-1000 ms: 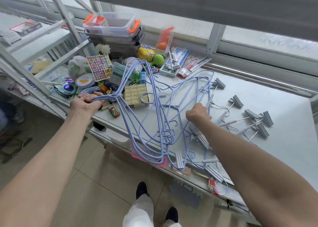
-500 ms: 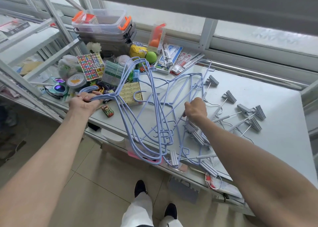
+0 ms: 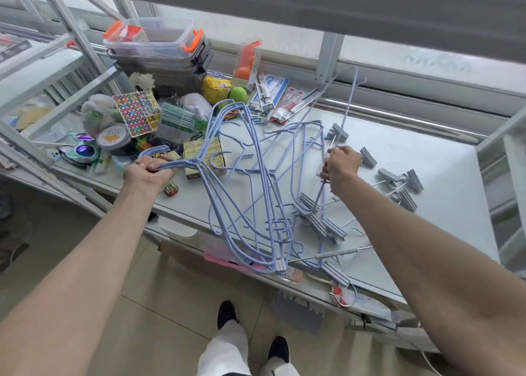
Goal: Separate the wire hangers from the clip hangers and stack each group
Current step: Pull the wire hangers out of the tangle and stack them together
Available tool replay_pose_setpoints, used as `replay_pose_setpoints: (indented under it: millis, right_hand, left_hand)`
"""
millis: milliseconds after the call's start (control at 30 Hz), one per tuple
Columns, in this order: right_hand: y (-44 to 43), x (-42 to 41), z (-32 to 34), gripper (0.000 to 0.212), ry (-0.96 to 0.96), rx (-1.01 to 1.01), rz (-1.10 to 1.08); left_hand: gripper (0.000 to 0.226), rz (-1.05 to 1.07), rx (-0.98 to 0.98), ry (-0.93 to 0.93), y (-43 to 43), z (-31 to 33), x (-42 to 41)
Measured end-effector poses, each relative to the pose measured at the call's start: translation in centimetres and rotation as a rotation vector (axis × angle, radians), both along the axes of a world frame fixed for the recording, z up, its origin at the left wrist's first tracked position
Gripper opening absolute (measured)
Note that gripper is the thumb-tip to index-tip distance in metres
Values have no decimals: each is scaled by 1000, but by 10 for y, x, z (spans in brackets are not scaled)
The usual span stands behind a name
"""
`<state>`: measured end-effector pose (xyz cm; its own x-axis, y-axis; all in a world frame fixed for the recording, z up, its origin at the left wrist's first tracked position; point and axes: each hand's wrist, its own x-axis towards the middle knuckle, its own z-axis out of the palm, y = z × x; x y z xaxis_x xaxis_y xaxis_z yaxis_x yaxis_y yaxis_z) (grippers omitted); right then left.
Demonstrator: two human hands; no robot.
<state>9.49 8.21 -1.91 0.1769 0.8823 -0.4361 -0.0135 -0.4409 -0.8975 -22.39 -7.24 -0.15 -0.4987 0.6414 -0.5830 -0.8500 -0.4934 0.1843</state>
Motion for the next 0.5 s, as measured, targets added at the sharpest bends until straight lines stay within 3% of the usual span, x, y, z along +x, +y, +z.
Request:
replay_pose_setpoints:
  millis: [100, 200, 367, 500]
  right_hand:
    - [4, 23, 6, 21, -61, 43, -90]
    - [6, 43, 11, 24, -5, 47, -174]
    - [6, 60, 11, 34, 209, -36, -275]
    - [-12, 65, 14, 34, 264, -73, -17]
  left_hand:
    - [32, -26, -10, 47, 3, -3, 19]
    - [26, -9, -7, 77, 7, -4, 33]
    - [67, -72, -17, 112, 17, -14, 46]
    - [76, -89, 0, 97, 21, -22, 52]
